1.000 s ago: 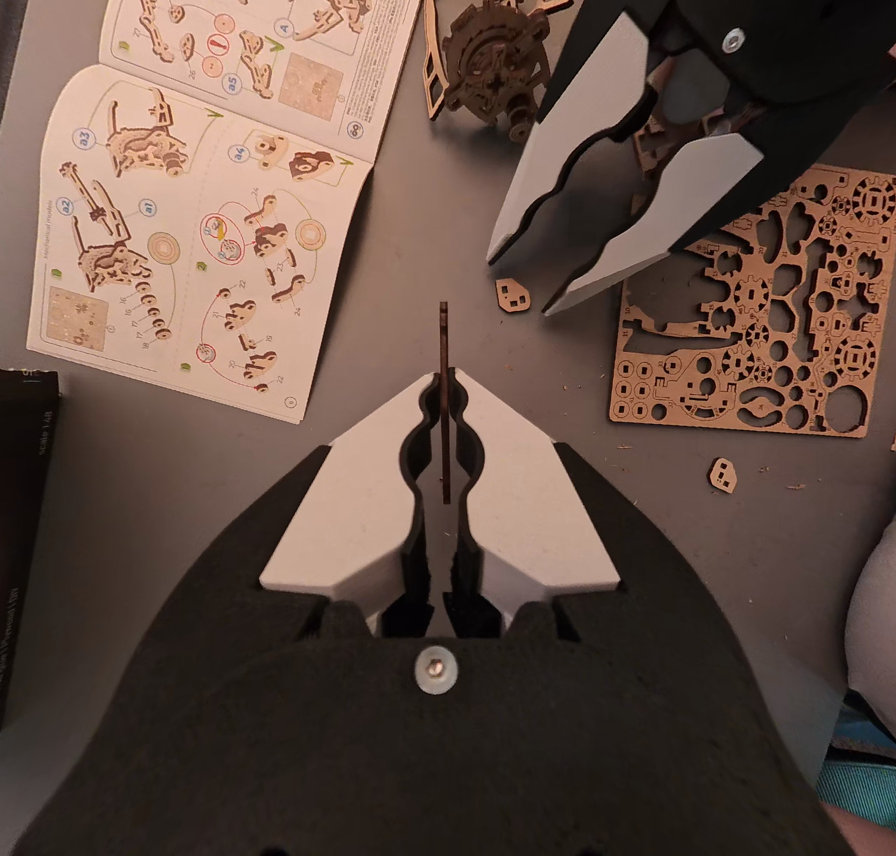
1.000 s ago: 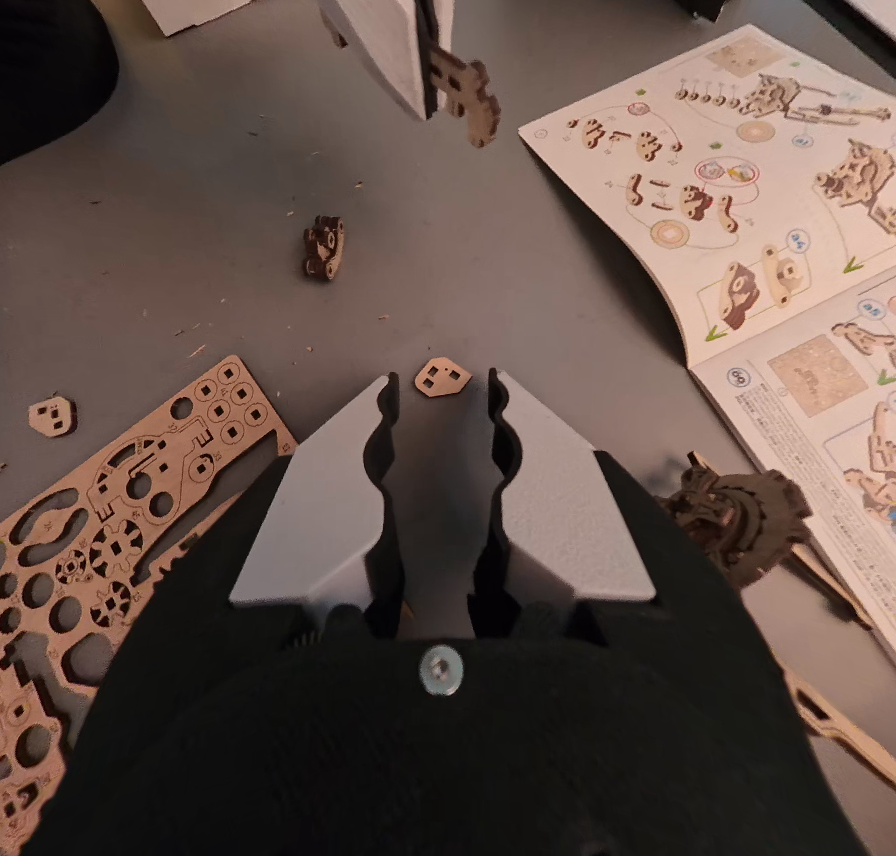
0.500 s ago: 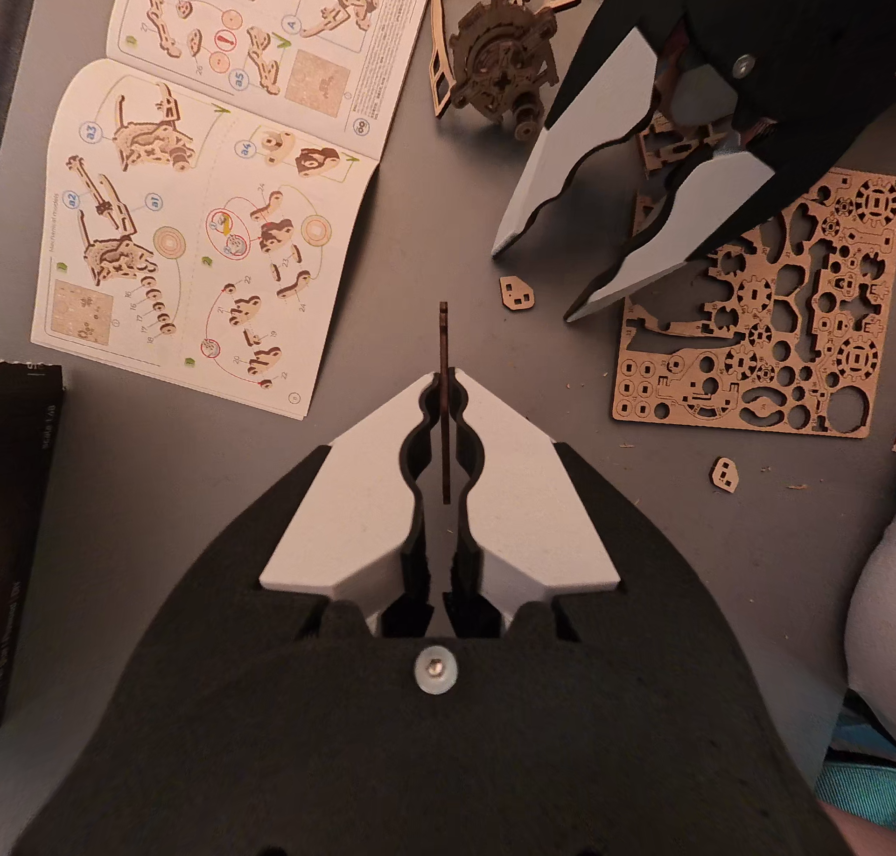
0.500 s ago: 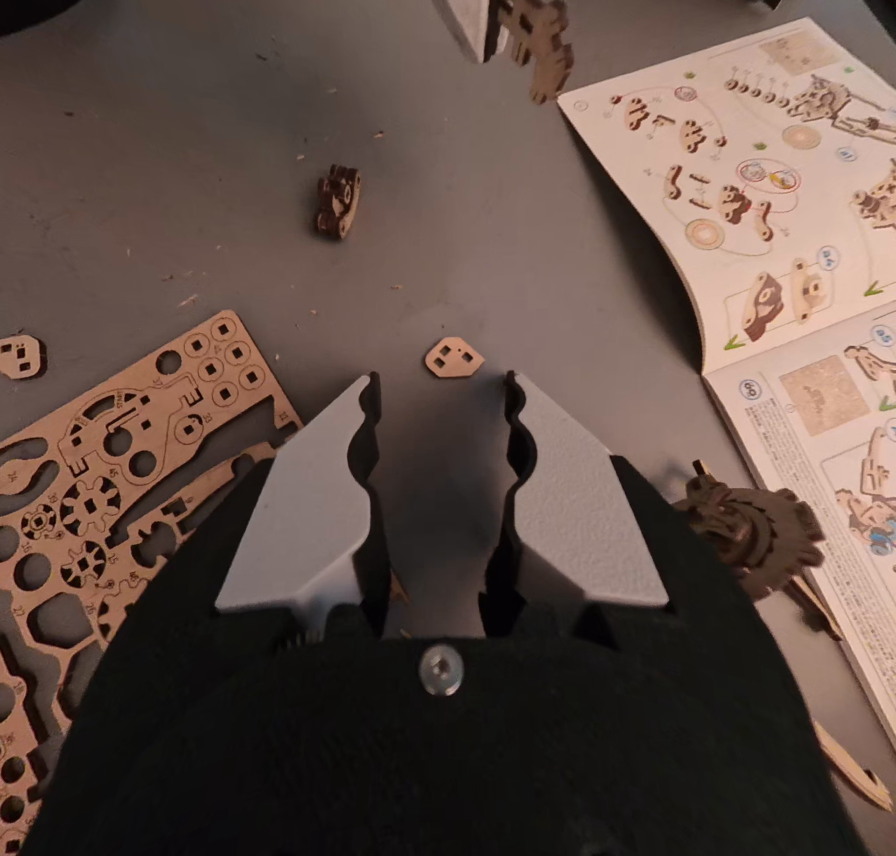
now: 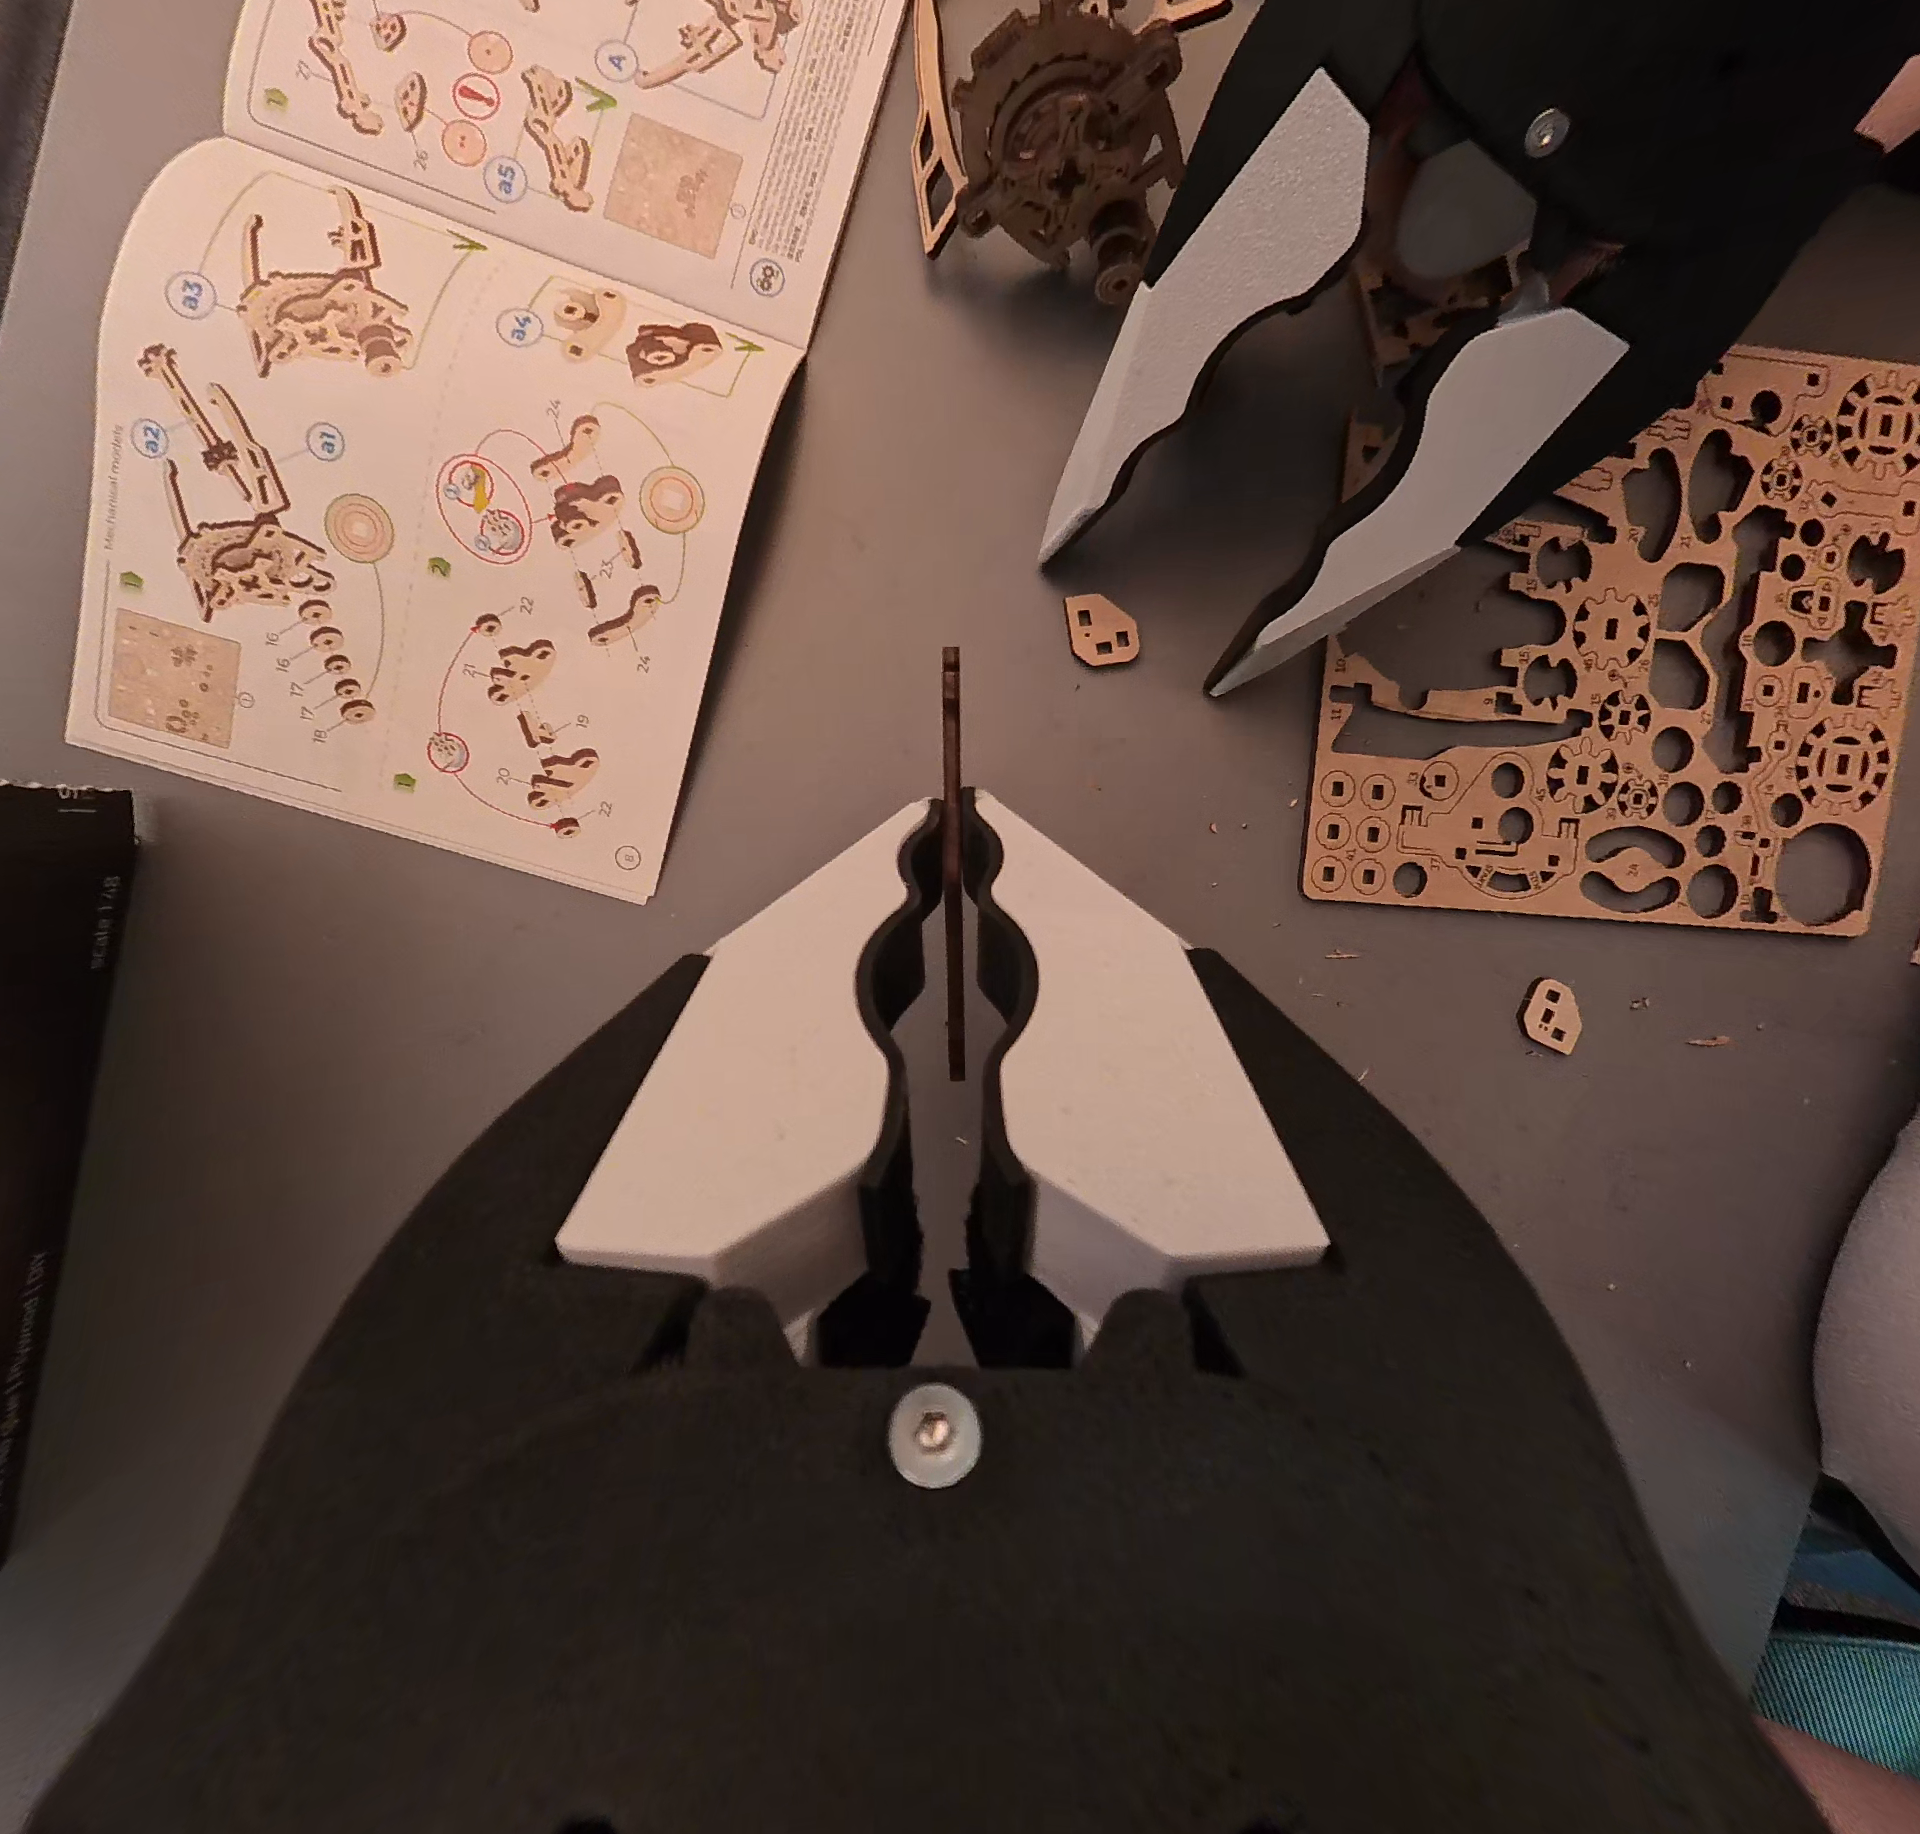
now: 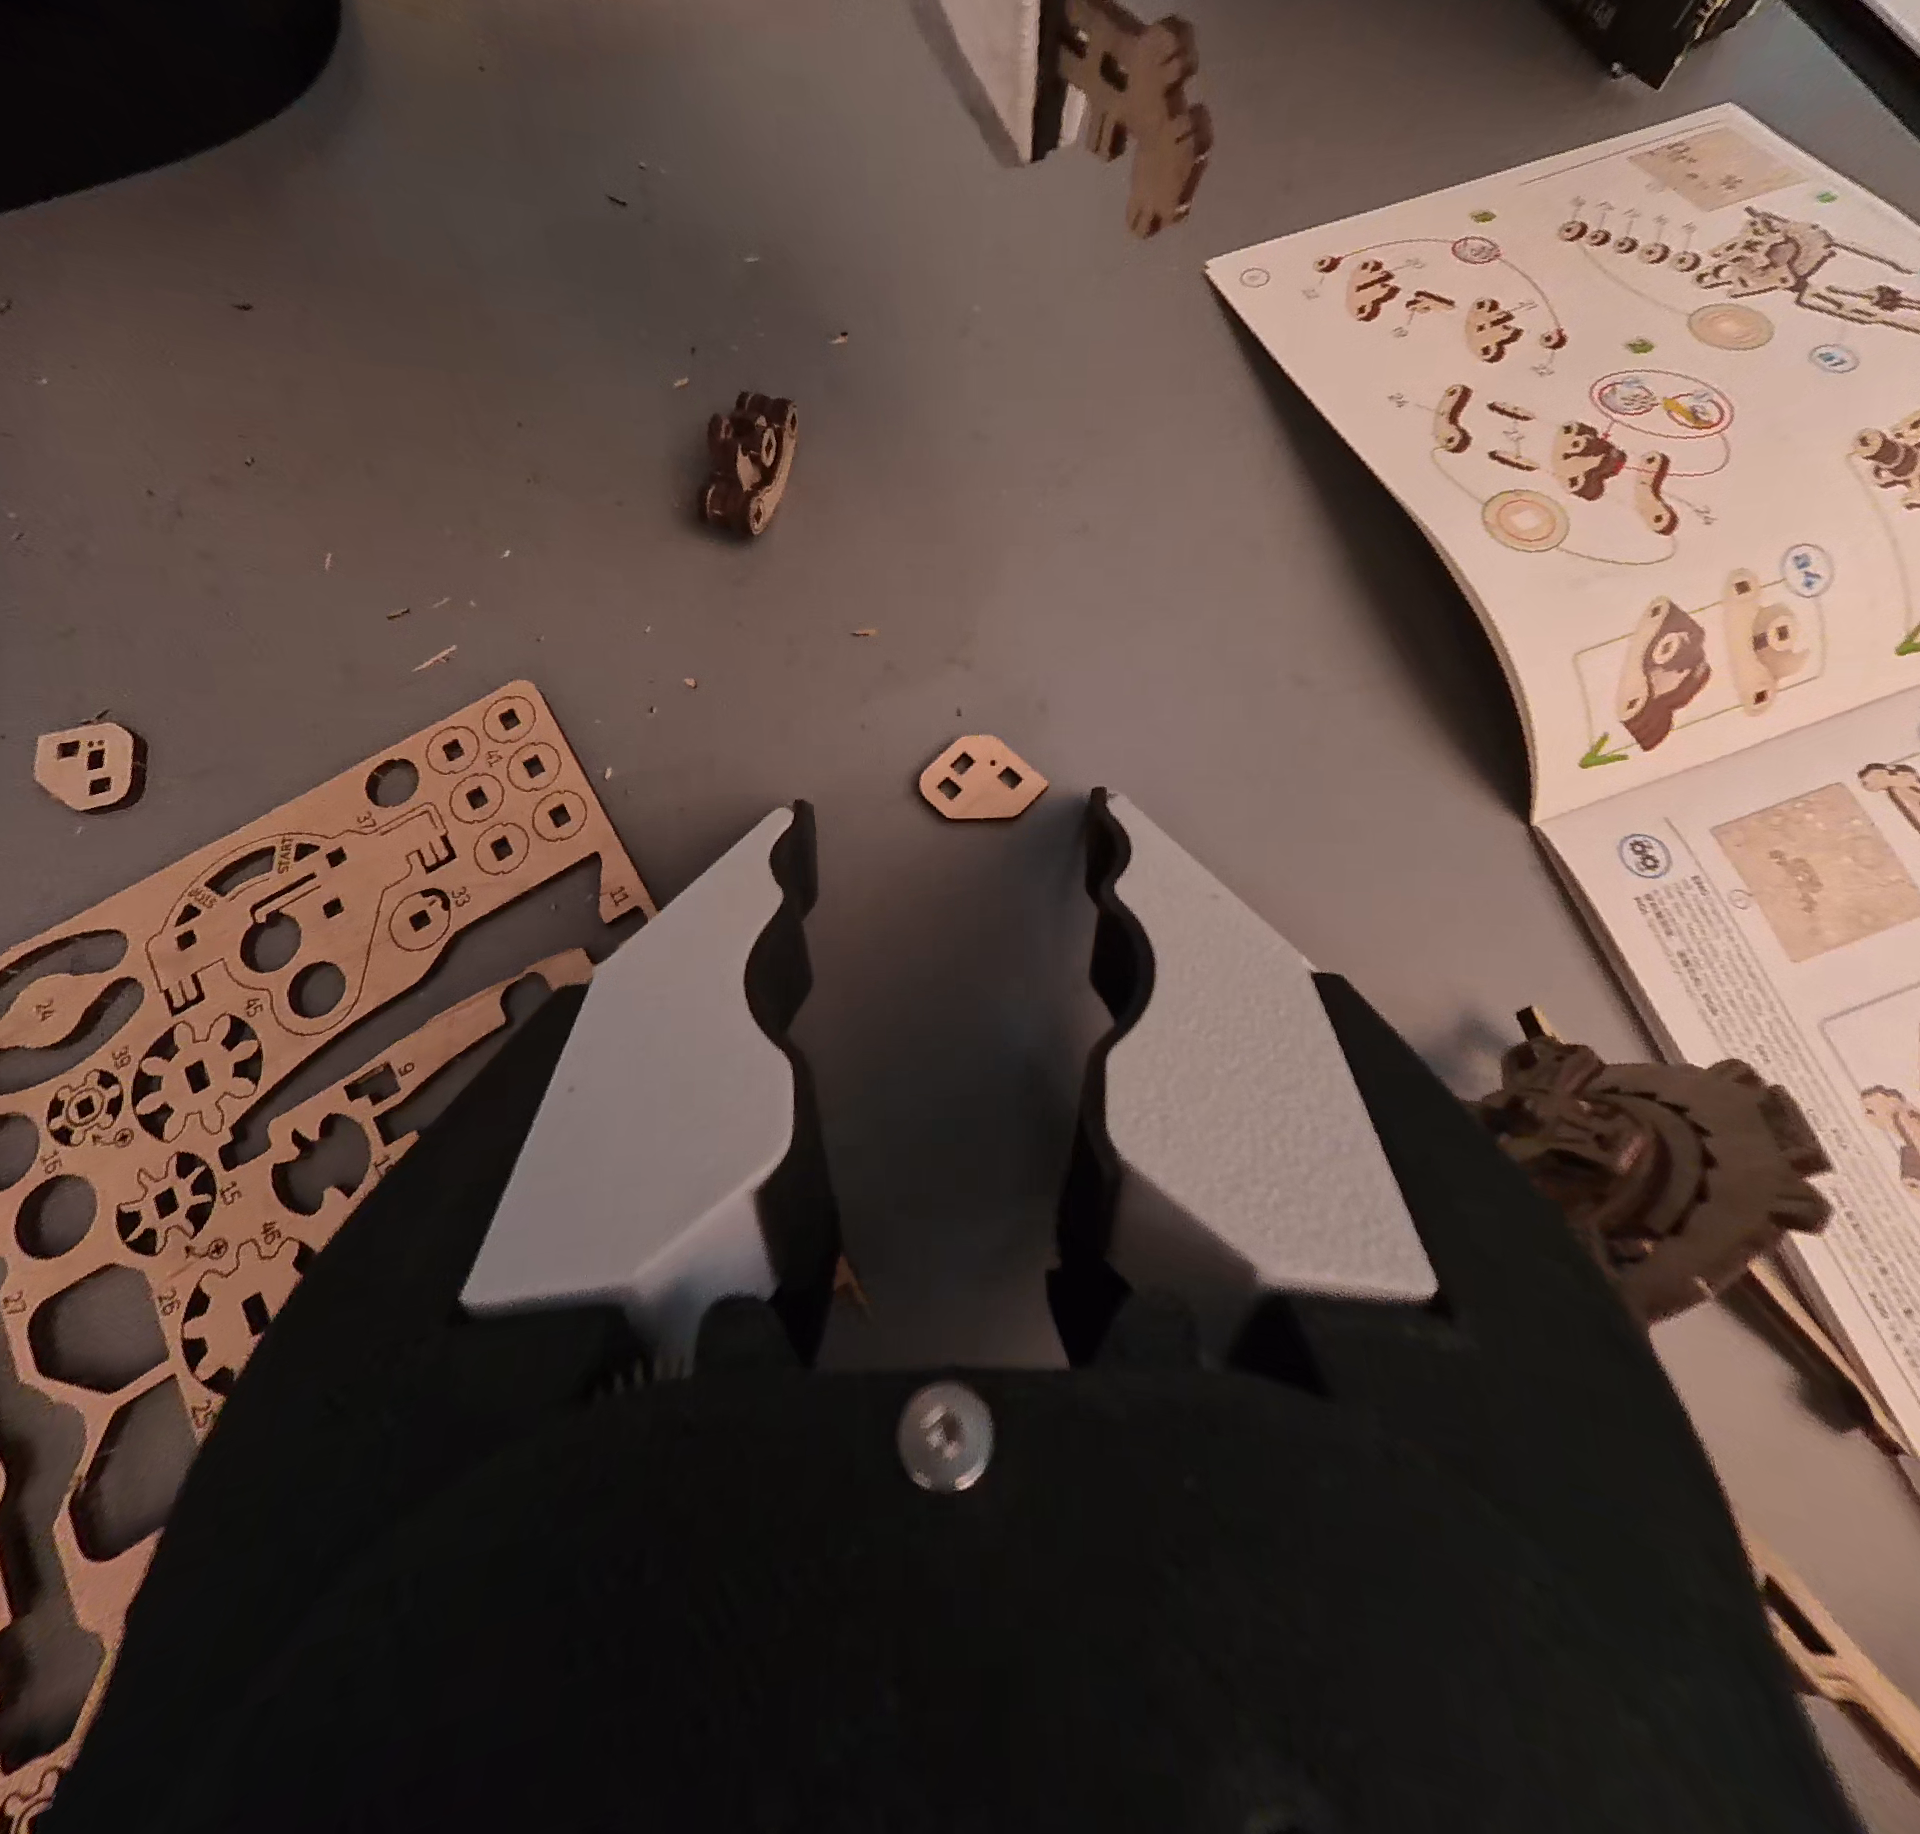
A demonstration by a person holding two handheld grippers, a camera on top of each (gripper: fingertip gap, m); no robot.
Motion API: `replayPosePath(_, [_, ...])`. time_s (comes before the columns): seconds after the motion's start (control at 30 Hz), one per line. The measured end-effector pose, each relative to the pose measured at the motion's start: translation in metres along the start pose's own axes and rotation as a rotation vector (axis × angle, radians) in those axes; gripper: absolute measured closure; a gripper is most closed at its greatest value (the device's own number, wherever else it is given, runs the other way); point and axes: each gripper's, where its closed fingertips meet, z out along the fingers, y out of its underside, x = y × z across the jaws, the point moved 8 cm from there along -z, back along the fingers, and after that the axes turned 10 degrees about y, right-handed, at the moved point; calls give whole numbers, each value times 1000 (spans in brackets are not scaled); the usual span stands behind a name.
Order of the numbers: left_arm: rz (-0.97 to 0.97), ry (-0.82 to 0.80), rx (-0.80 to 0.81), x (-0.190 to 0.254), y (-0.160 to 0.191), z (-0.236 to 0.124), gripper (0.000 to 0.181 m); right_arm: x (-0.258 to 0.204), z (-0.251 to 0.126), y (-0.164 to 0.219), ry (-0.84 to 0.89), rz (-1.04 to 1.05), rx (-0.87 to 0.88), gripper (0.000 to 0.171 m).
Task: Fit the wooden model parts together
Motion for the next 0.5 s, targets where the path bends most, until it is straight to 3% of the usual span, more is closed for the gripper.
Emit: replayPosePath(0.5, [1,2,2,0,0,0,181,0,1,-2,1,-15,9,119])
